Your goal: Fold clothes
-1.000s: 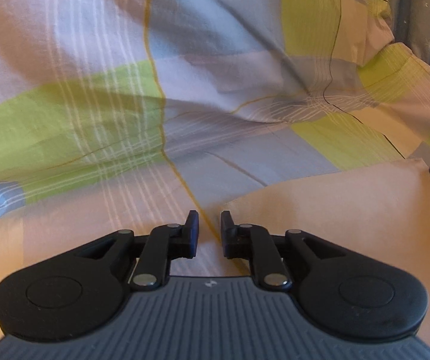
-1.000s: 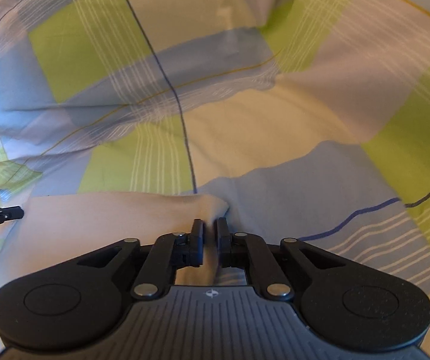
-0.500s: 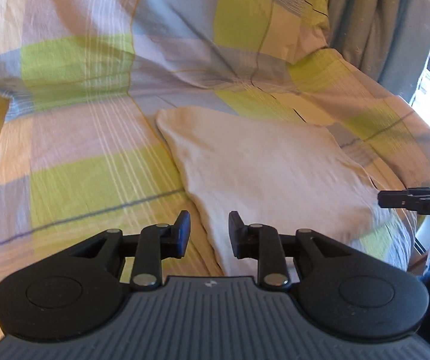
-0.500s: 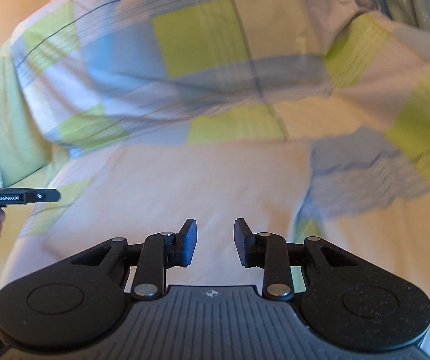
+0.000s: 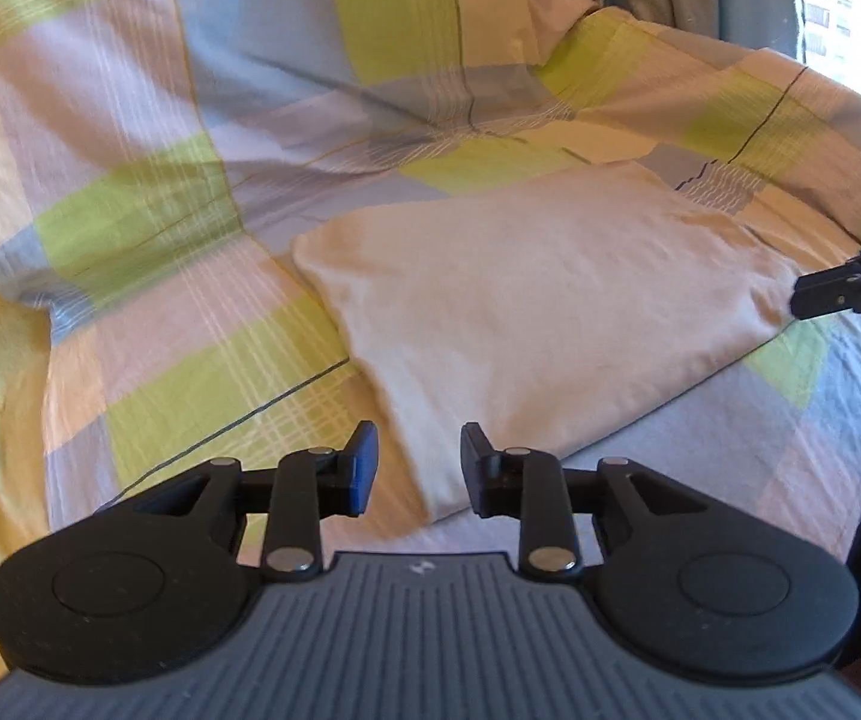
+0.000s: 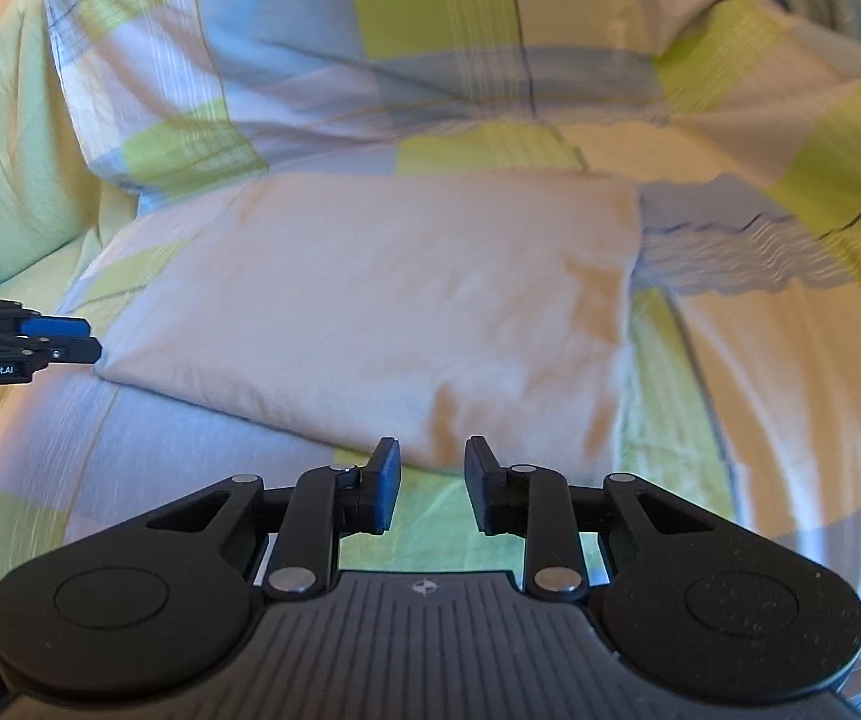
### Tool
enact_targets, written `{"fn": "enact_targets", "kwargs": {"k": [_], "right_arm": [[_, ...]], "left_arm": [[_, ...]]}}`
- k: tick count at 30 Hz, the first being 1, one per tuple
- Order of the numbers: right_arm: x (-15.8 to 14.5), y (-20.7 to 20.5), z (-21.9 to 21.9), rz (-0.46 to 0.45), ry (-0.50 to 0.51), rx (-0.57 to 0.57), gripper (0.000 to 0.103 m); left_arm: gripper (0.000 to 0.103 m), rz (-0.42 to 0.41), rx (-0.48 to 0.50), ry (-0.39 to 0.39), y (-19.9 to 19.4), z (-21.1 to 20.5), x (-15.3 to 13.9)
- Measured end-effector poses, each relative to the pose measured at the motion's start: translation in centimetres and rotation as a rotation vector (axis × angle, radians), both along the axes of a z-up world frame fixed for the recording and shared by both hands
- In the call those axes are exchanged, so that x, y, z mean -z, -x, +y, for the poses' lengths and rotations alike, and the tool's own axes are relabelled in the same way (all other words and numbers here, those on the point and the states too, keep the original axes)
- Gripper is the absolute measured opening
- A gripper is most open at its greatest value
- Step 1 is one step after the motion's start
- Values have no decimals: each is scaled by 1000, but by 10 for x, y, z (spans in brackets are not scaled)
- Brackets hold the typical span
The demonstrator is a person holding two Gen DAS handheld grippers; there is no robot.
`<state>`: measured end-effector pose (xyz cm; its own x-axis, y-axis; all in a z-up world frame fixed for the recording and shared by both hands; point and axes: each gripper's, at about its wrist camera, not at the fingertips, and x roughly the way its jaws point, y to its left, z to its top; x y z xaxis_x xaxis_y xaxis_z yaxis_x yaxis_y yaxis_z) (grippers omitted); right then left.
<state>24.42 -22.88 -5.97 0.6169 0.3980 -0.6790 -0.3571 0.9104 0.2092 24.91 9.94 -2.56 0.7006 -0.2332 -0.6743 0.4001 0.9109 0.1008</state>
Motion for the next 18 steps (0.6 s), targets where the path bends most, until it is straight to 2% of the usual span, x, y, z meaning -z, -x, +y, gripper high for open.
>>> {"fn": "enact_targets", "kwargs": {"k": [2,6,9,11,14,16,18], "right_arm": [[-7,3,2,-36,-32,5,30],[-15,-7,42,-97,-110,-21,30],[-5,-19,73,-121,-144,-46,29],[6,-23,88,-116,-116,-73,29],[22,-15,97,-127,12,-153,26],[22,-6,91,-170,110,-174,26],[22,-4,69,-161,135,-123,27]], "left_arm": [[25,-8,31,24,-2,-17,1],[25,21,43,42,-13,-38,18],[26,64,26,35,-18,-37,36],[26,45,27,36,-14,-30,40],[26,38,11,23,-12,-19,39],[26,39,6,28,-11,-12,39],[27,39,2,29,-11,-8,39]]}}
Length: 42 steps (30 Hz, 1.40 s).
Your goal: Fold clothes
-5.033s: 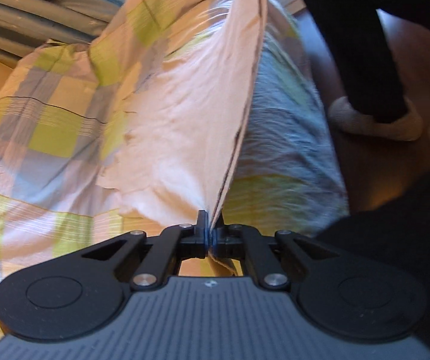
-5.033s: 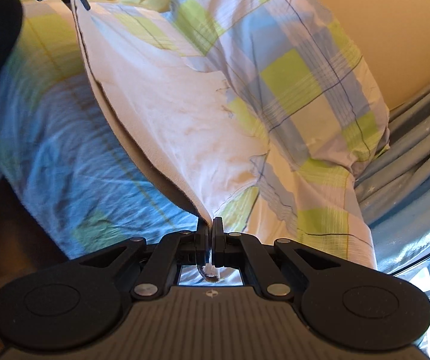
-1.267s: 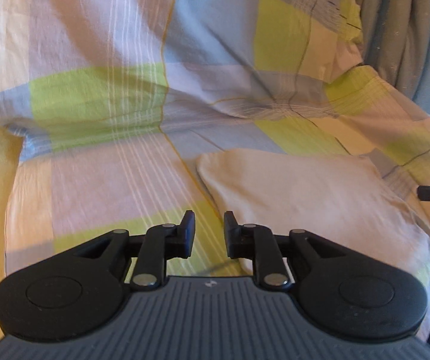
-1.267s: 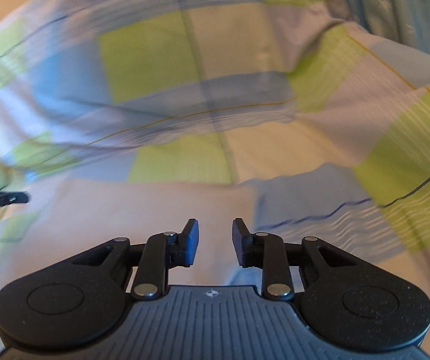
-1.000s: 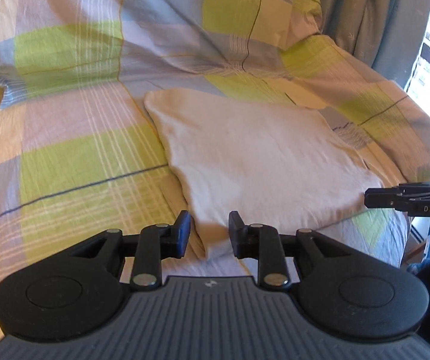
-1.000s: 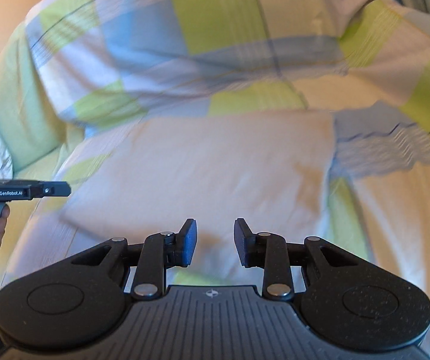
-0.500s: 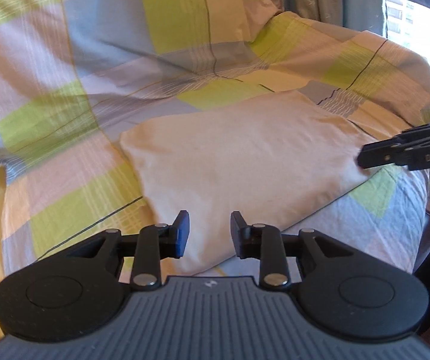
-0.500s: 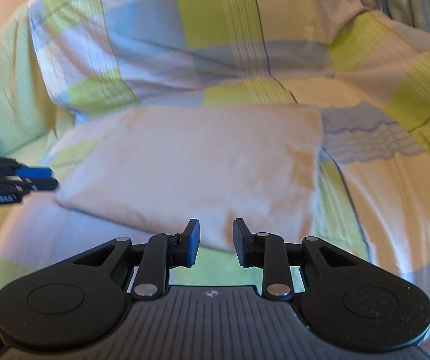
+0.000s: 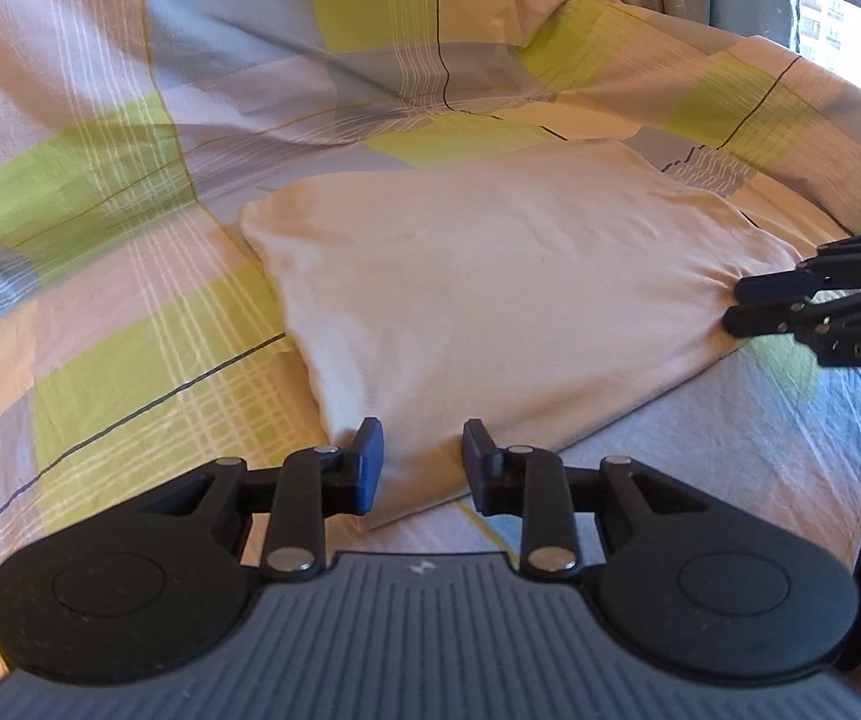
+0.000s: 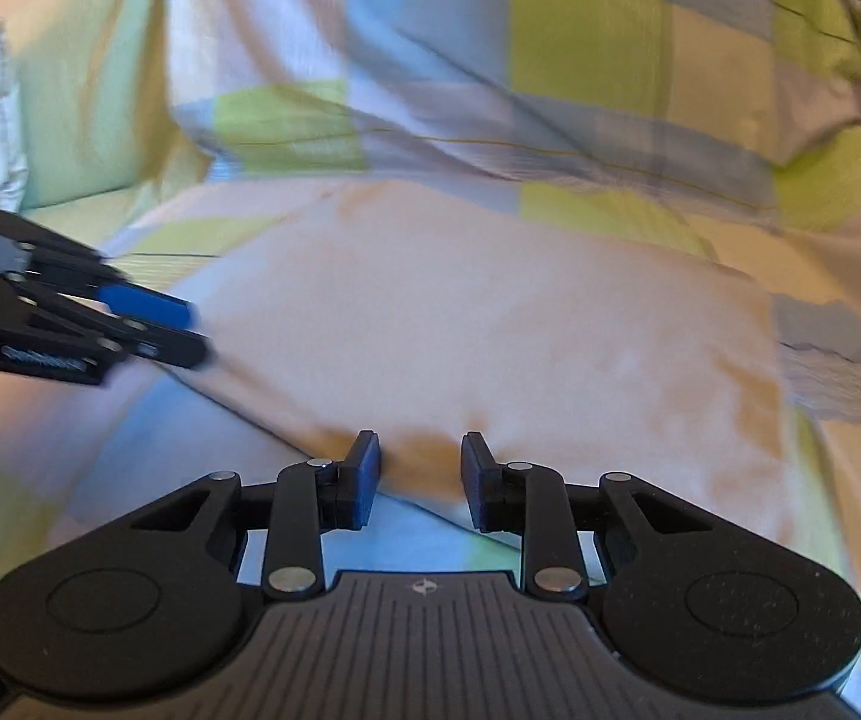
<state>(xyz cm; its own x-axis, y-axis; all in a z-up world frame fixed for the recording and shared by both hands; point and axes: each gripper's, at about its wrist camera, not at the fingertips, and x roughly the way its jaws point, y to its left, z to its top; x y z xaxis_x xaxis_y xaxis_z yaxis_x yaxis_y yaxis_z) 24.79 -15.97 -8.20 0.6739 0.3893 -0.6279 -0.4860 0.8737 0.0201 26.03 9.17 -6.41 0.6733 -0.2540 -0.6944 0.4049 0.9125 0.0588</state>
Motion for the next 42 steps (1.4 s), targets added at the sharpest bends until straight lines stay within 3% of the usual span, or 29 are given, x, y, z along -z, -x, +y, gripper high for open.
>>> {"fn": "enact_targets", "kwargs": {"k": [6,8,9,10,13,14,22,26,31,36,42], "right_arm": [[10,-4,-83,41,-30,231,23],[12,-4,-103,54,-52,276,12],[12,-3,-111,60,-57,300,17],[13,-4,-116,64,-37,339,36],[12,-1,-134,89,-92,404,42],[10,1,-134,86,-95,408,43],[6,7,-116,64,-160,333,41],[17,4,-108,86,-115,310,41],[9,10,-118,100,-142,356,42],[-2,23,-128,128,-271,353,42],[5,31,-128,265,-534,378,43]], "left_arm": [[27,0,-8,-7,2,8,-1],[27,1,-2,-15,2,8,-2],[27,1,0,-19,2,8,-2],[27,1,0,-24,2,8,-3],[25,-16,-4,-76,6,3,-7],[26,-30,-5,-115,8,1,-8],[26,-30,-7,-163,16,7,-10],[28,-17,-8,-167,15,11,-8],[27,-57,-4,-247,24,9,-16],[27,-146,118,-304,47,-12,-28],[28,-255,397,-526,70,-68,-8]]}}
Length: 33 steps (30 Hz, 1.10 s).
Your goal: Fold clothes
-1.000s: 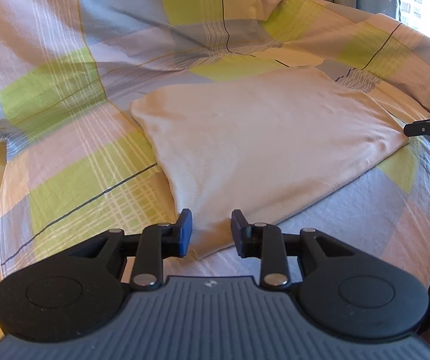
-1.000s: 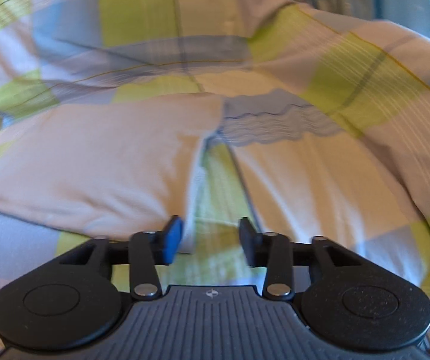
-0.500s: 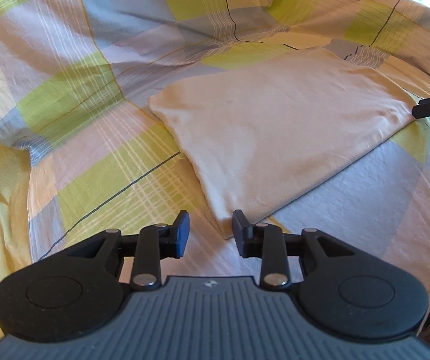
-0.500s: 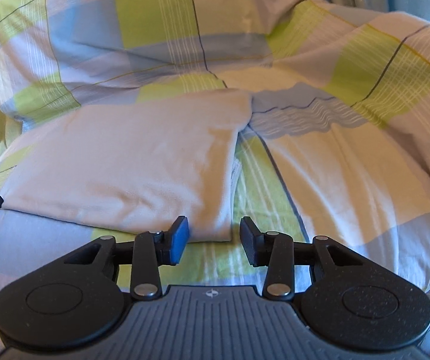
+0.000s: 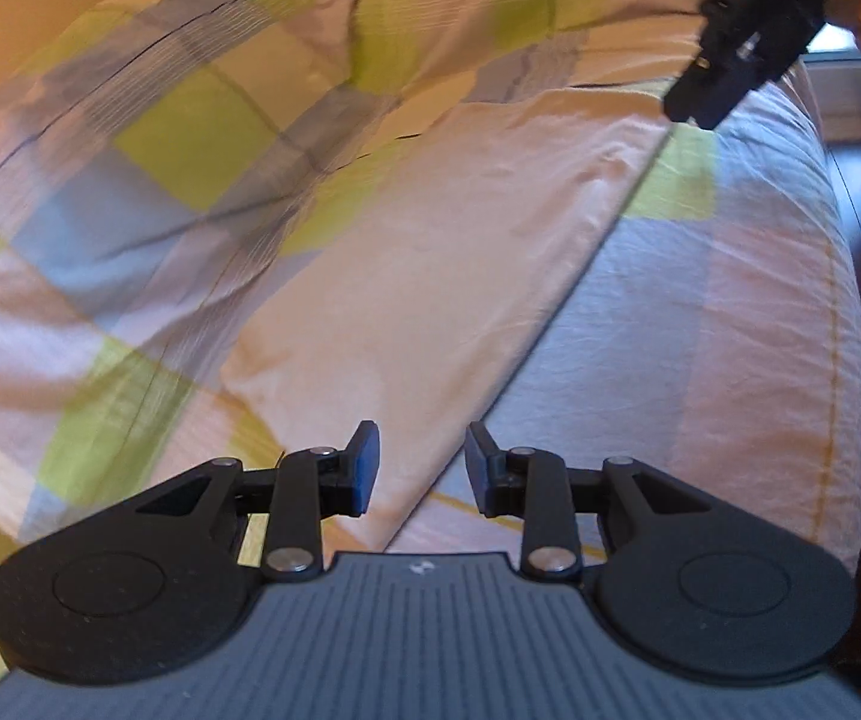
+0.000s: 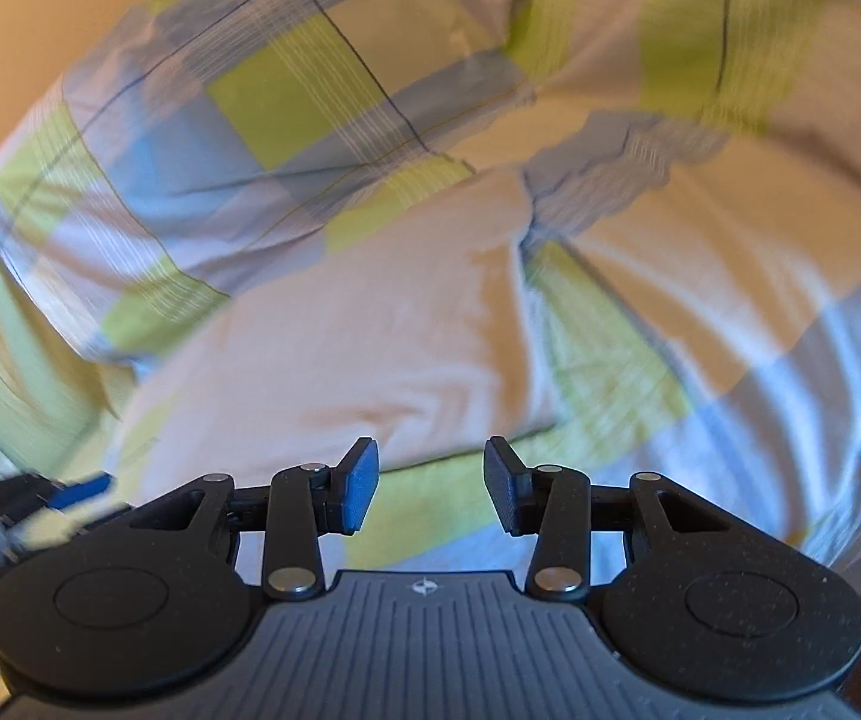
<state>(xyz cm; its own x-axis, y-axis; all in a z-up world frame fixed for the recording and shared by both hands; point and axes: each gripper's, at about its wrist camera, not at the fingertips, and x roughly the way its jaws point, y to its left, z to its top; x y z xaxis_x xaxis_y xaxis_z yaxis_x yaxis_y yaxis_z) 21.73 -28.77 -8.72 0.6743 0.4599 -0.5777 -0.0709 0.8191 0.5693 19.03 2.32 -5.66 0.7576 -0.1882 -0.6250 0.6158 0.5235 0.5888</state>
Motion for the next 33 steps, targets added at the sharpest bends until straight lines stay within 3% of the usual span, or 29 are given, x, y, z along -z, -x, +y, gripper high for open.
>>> {"fn": "enact_targets", "kwargs": {"k": [6,8,10,19,25,29,33], "right_arm": [[21,-3,6,131,-226,60,51],[28,-9,9,166,-275,80,52],[30,-14,11,172,-305,100,54],[47,-31,-7,140,-455,287,49],[54,-35,-13,128,-536,350,49],[54,-38,-14,104,-532,357,49],[57,-47,-17,99,-501,368,33]], "left_arm": [[26,-73,168,-207,-1,-35,40],[18,-93,177,-244,-8,-41,47],[12,-74,157,-233,-17,-44,48],[12,-37,125,-185,-20,-40,42],[13,11,112,-146,-19,-36,32],[13,48,98,-83,-21,-33,16],[14,76,74,-1,-29,-32,-6]]}}
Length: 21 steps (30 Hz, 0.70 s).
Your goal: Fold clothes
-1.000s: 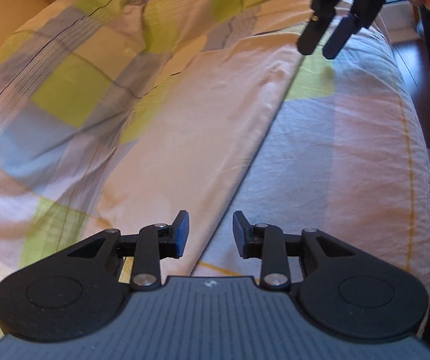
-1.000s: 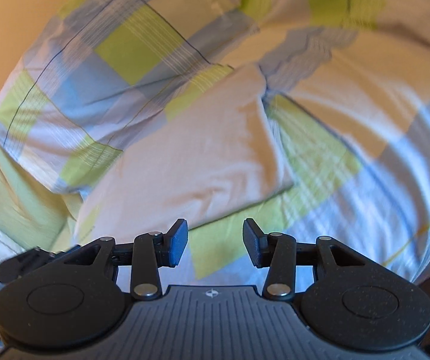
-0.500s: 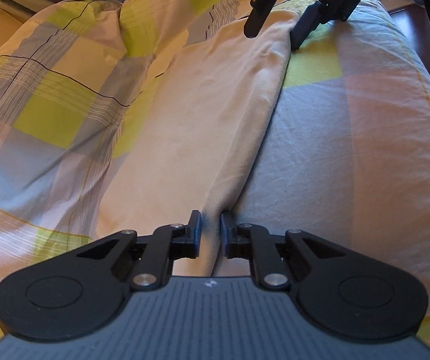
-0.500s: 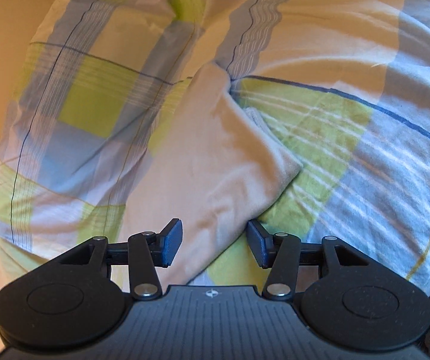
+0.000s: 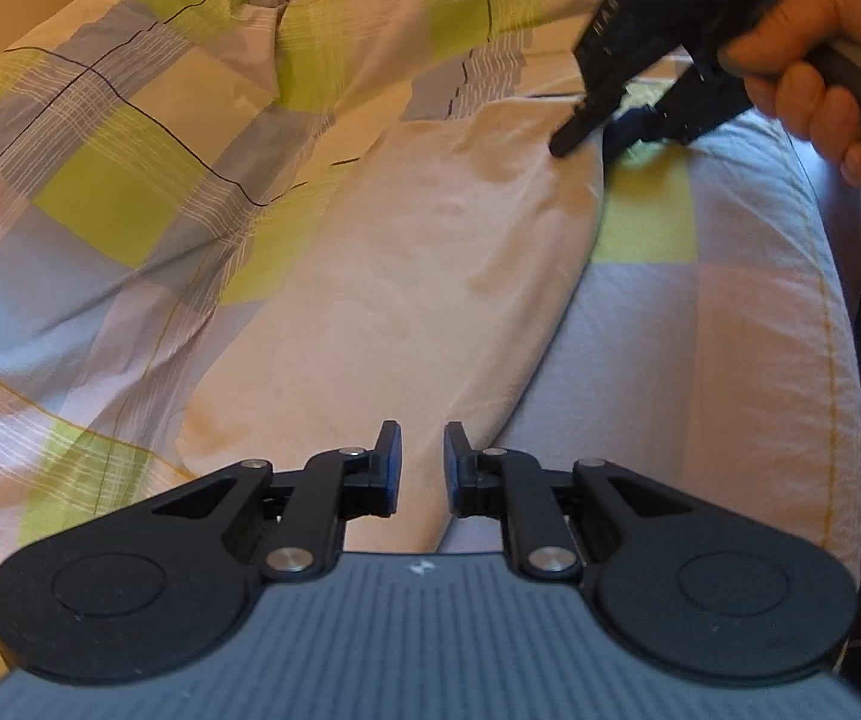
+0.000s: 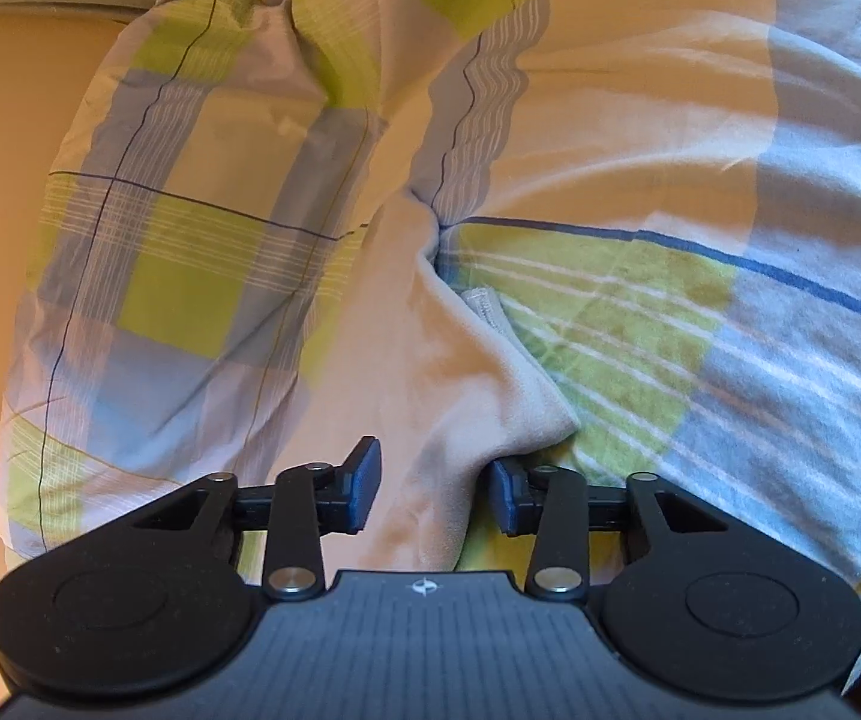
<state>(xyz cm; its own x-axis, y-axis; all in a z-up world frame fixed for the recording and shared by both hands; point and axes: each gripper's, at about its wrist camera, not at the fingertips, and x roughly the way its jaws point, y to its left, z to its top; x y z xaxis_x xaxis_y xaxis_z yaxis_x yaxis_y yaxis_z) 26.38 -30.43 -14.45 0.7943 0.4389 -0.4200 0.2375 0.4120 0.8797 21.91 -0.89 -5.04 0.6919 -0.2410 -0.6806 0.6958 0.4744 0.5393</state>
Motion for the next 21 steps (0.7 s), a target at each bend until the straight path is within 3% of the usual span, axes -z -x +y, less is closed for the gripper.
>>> {"fn": "enact_targets", "kwargs": {"k": [3,6,12,21], "right_arm": [[3,-3,-3,21,27,-15,12],[3,2,-8,18,45,-34,4],[-6,18,-13,-8,74,-54,2],[-13,20,-10,-3,128,-77,4]], "left_arm": [[17,10,-15,42,-10,-1,-16],[17,8,-26,52,-22,-5,-26],[26,-6,-12,62,-21,-21,-36],[30,8,17,107,-13,-14,-29]]}}
